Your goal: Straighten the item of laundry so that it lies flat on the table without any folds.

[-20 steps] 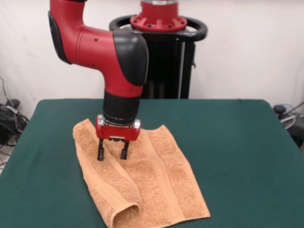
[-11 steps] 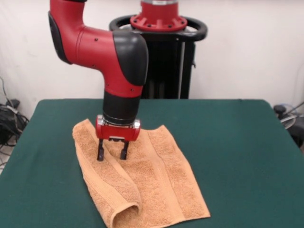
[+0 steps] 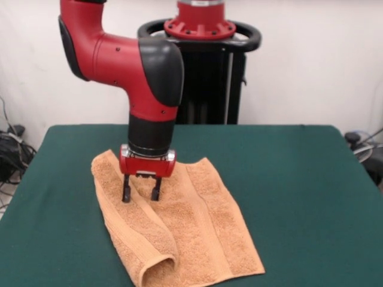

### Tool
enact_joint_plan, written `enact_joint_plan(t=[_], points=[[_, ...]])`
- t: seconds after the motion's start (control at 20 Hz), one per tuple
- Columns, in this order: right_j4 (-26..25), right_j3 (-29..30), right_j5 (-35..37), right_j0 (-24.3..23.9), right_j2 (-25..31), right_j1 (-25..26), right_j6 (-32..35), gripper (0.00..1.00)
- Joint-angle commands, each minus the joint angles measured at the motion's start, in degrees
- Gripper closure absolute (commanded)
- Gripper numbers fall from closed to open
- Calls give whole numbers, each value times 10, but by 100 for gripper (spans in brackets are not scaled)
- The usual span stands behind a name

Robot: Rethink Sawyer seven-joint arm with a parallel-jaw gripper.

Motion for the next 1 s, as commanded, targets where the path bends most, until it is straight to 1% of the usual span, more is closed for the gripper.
enact_joint_plan(t=[0.05, 0.1, 0.3, 0.55, 1.0], points=[[-16, 24, -4, -55, 33, 9, 90, 0], [-17, 27, -2, -52, 31, -1, 89, 0], [-14, 8, -23, -51, 27, 28, 94, 0], [-12, 16, -17, -45, 21, 15, 96, 0], [-11, 2, -32, -40, 18, 40, 99, 0]])
